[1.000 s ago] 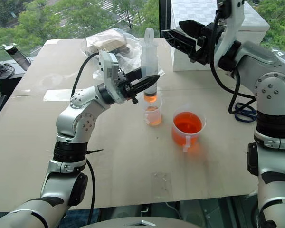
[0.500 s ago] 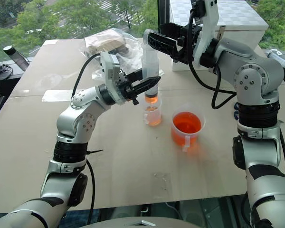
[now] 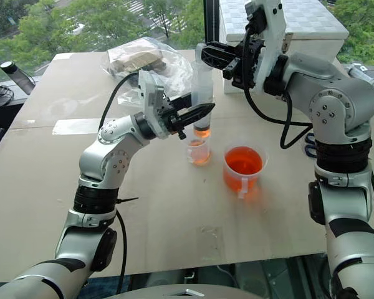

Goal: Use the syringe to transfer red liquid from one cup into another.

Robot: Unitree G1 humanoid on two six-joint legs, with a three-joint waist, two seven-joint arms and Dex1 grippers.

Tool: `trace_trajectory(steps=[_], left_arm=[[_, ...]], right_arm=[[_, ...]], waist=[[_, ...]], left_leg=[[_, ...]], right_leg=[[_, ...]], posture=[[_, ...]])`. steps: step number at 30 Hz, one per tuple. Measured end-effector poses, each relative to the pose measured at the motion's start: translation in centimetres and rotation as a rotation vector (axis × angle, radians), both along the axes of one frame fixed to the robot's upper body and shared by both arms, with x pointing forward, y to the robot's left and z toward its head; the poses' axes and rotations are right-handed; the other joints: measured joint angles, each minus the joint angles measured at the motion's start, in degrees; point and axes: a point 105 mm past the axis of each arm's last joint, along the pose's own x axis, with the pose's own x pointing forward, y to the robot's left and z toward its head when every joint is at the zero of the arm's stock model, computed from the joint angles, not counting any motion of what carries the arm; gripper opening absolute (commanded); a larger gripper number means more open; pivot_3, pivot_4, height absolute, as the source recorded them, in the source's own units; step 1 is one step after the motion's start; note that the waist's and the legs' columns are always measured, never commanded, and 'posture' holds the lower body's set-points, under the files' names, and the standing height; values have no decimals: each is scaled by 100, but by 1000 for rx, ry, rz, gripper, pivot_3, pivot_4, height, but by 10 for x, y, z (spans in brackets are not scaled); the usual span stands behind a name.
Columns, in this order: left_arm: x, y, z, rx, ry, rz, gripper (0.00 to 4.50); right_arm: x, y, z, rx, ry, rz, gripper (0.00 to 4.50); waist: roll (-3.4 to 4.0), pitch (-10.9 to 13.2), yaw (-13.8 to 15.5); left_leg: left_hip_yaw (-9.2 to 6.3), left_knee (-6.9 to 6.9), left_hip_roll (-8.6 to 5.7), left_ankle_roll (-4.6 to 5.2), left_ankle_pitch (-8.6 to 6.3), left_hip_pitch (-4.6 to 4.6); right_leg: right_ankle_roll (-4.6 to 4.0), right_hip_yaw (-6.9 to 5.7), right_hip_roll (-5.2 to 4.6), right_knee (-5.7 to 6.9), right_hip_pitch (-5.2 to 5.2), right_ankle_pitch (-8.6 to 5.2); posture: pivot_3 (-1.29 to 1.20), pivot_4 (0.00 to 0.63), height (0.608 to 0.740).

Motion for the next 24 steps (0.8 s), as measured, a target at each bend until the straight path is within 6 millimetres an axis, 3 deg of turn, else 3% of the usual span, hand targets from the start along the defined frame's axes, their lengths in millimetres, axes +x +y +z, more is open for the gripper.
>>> trace_trajectory(steps=[21, 24], left_arm=[[5, 2, -8, 42, 7, 22, 1351], [6, 4, -8, 46, 6, 31, 1351]], right_arm=[[2, -2, -24, -120, 11, -26, 44], [0, 0, -26, -130, 8, -10, 1022]], waist=[[0, 0, -3], [0, 0, -4]], left_leg=[[-1, -1, 0, 0, 0, 0], [-2, -1, 0, 0, 0, 0]], right_leg=[[0, 0, -1, -1, -1, 0], [0, 0, -1, -2, -1, 0]], posture=[[0, 150, 740], [0, 150, 740]])
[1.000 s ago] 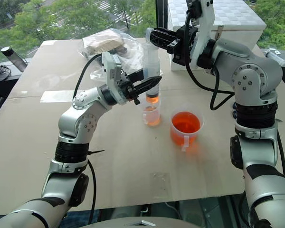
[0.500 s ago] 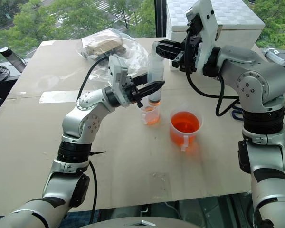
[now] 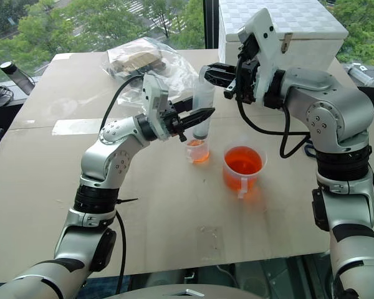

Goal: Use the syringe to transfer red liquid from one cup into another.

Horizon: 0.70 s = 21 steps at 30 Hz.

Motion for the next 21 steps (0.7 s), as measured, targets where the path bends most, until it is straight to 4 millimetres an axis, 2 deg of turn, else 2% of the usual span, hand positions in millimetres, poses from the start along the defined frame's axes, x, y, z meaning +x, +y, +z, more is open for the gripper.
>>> trace_trajectory(steps=[1, 2, 6, 8, 14, 17, 19, 21], left_arm=[[1, 2, 0, 3, 0, 8, 1351], [2, 5, 1, -3, -3, 23, 1351], [4, 13, 13, -39, -43, 54, 1351], [3, 14, 17, -40, -61, 58, 1351], [-3, 17, 36, -74, -84, 68, 1351], [-10, 13, 46, -85, -92, 48, 1351], [-14, 16, 50, -66, -85, 55, 1351], [-15, 28, 55, -38, -77, 115, 1351]], right_arm=[[-1, 2, -1, 1, 6, 13, 1364], [-2, 3, -1, 13, 17, 26, 1968], [-10, 1, 0, 62, 92, 88, 3806], [-14, -4, -1, 85, 134, 117, 3806], [-20, -57, 11, 189, 156, 54, 3806], [-23, -71, 13, 230, 155, 35, 3806], [-25, -89, 6, 234, 142, -16, 3806], [-28, -107, -13, 216, 160, -71, 3806]], waist=[[0, 0, -1], [0, 0, -5], [0, 0, 3], [0, 0, 25], [-3, 2, 66], [-3, 2, 32], [-3, 2, 28], [-3, 2, 26]], left_leg=[[0, 0, 0, 0, 0, 0], [-1, 0, 0, 0, 0, 0], [-2, -1, 0, 0, 0, 0], [-3, -1, 0, 0, 0, -2], [-5, -2, -2, 2, -1, -8], [-5, -5, -2, 1, -1, -7], [-5, -7, -1, 1, -1, -7], [-5, -11, -1, 1, -1, -7]], right_leg=[[0, 0, 0, 0, 0, 0], [0, 0, 0, 1, 0, 0], [0, -1, -1, 0, 0, 0], [0, -3, -3, 1, 1, 0], [0, -5, -6, -3, 1, 0], [0, -3, -5, -2, 1, 0], [0, -3, -5, -2, 1, 0], [1, -2, -5, -4, 2, 0]], posture=[[0, 150, 740], [0, 150, 740], [0, 150, 740], [0, 150, 740], [0, 150, 740], [0, 150, 740], [0, 150, 740], [0, 150, 740]])
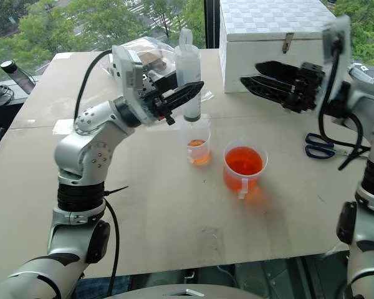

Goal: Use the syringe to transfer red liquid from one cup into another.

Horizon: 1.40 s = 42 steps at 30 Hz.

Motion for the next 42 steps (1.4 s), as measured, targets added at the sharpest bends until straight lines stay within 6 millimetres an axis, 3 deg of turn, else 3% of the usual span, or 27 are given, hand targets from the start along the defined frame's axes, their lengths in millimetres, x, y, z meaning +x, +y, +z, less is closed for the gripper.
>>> trace_trajectory(steps=[2, 6, 10, 13, 15, 17, 19, 21, 24, 29, 33, 35, 37, 40, 42], left_arm=[[2, 18, -1, 71, 25, 98, 1351], [-2, 61, -25, 174, 173, 282, 1351], [-16, 92, -46, 203, 334, 390, 1351], [-33, 121, -87, 290, 503, 498, 1351], [-41, 129, -119, 318, 601, 547, 1351], [-41, 130, -130, 323, 603, 579, 1351], [-41, 128, -135, 338, 565, 588, 2348], [-44, 125, -154, 340, 596, 580, 3204], [-41, 123, -172, 322, 634, 560, 4489], [-30, 134, -161, 329, 518, 622, 4489], [-32, 135, -137, 195, 428, 600, 4489], [-44, 129, -120, 108, 383, 529, 4489], [-64, 121, -117, 102, 379, 454, 4489], [-105, 103, -145, 177, 487, 317, 4489], [-119, 98, -159, 230, 527, 283, 4489]], right_arm=[[-2, -13, -24, -23, 66, -56, 3806], [-16, -37, -80, -80, 216, -152, 3806], [-31, -49, -93, -110, 230, -191, 3806], [-57, -54, -117, -140, 247, -184, 3806], [-73, -56, -136, -174, 280, -166, 3806], [-79, -59, -144, -211, 280, -176, 3806], [-83, -64, -150, -275, 243, -200, 3869], [-84, -66, -157, -316, 200, -218, 3869], [-79, -70, -166, -313, 177, -265, 3869], [-81, -67, -170, -351, 135, -254, 3869], [-82, -67, -172, -341, 125, -260, 3869], [-84, -68, -174, -333, 128, -264, 3869], [-85, -70, -176, -321, 129, -270, 3869], [-86, -71, -180, -292, 117, -278, 3869], [-88, -73, -184, -296, 114, -273, 3869]], waist=[[0, 0, -26], [5, 2, -25], [3, 1, -22], [5, 0, -1], [5, -1, 39], [-4, -6, 67], [8, -28, 92], [12, -29, 69], [8, -26, 77], [15, -26, 116], [13, -26, 119], [13, -26, 109], [15, -28, 87], [21, -26, 38], [20, -27, 57]], left_leg=[[1, -5, 1, 0, 0, 2], [8, -19, 1, -1, 1, 11], [6, -13, 2, -2, 1, 18], [4, -20, 2, -3, 1, 21], [6, -20, 2, -2, 1, 22], [5, -15, 2, -2, 0, 28], [9, -17, 1, -3, -2, 57], [27, -64, 2, 18, -14, 126], [14, -66, 4, 16, -13, 127], [15, -67, 4, -6, -1, 111], [15, -67, 4, -6, -1, 101], [15, -69, 4, -7, -1, 98], [16, -73, 4, -7, -1, 102], [15, -76, 4, -7, -1, 109], [10, -76, 4, 17, -15, 124]], right_leg=[[0, 3, 1, 0, 0, 0], [0, 10, 2, -1, -1, 0], [0, 10, 3, -23, 4, -1], [-1, 9, 3, -29, 6, -1], [0, 11, 0, -30, 9, -1], [-1, 11, 0, -28, 16, 0], [-2, 17, -2, -30, 40, -1], [-6, 40, -2, -41, 80, -2], [-11, 26, 1, -40, 79, -2], [-9, 25, -5, -68, 80, 0], [-7, 23, -9, -88, 81, 0], [-7, 21, -10, -91, 80, 0], [-7, 23, -10, -91, 80, 0], [-9, 23, -11, -89, 87, -1], [-14, 16, -12, -87, 102, -2]], posture=[[0, 150, 740], [0, 150, 740], [0, 150, 740], [0, 150, 740], [0, 150, 740], [0, 150, 740], [0, 150, 740], [0, 150, 740], [0, 150, 740], [0, 150, 740], [0, 150, 740], [0, 150, 740], [0, 150, 740], [0, 150, 740], [0, 150, 740]])
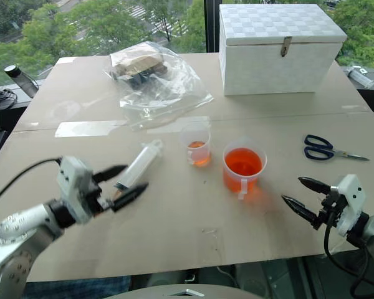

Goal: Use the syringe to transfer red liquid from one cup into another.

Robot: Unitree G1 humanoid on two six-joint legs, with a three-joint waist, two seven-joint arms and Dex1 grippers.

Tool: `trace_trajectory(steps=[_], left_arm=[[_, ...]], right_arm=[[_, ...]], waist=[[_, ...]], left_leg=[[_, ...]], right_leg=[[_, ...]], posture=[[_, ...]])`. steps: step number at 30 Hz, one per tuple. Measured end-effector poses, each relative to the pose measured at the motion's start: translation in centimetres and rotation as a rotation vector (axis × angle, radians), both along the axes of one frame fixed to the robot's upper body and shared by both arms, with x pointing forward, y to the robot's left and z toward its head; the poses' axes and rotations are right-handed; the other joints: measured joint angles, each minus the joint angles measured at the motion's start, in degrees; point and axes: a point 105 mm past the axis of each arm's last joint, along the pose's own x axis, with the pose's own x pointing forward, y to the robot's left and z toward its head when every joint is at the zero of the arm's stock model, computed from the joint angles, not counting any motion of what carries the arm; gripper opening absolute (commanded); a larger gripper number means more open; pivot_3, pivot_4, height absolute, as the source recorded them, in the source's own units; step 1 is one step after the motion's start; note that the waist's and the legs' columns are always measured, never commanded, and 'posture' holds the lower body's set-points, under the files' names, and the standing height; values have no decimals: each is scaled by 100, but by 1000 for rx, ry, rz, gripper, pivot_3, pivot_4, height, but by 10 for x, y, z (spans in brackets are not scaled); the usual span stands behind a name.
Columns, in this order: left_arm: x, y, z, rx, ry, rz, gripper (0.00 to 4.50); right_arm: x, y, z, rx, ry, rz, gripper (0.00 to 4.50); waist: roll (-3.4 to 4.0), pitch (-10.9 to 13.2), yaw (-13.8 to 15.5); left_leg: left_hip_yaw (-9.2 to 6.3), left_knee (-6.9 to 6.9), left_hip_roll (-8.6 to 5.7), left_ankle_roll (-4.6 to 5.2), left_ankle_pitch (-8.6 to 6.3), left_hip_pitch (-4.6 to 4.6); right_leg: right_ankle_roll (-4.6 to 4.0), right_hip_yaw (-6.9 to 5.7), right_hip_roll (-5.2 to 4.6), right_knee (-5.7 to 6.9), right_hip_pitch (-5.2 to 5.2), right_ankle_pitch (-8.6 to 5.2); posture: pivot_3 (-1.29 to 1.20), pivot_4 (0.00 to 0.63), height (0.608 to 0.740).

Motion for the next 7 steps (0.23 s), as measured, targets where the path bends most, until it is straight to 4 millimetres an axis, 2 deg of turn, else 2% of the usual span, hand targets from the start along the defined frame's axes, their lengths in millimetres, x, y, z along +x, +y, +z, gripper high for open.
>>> trace_trajectory(steps=[3, 7], left_arm=[[-16, -5, -24, 52, 46, -22, 4489], [-20, -9, -47, 92, 46, -17, 4489]], right_arm=[[-7, 0, -10, 3, 6, 17, 3869], [-15, 4, -27, -25, 23, 68, 3869]], waist=[[18, -12, 56], [21, -14, 67]], left_leg=[[0, 0, 0, 3, -2, 6], [1, 0, 0, 5, -3, 4]], right_leg=[[-25, 1, -3, 0, 5, -8], [-25, 0, -5, -2, 4, -8]], posture=[[0, 150, 740], [0, 150, 740]])
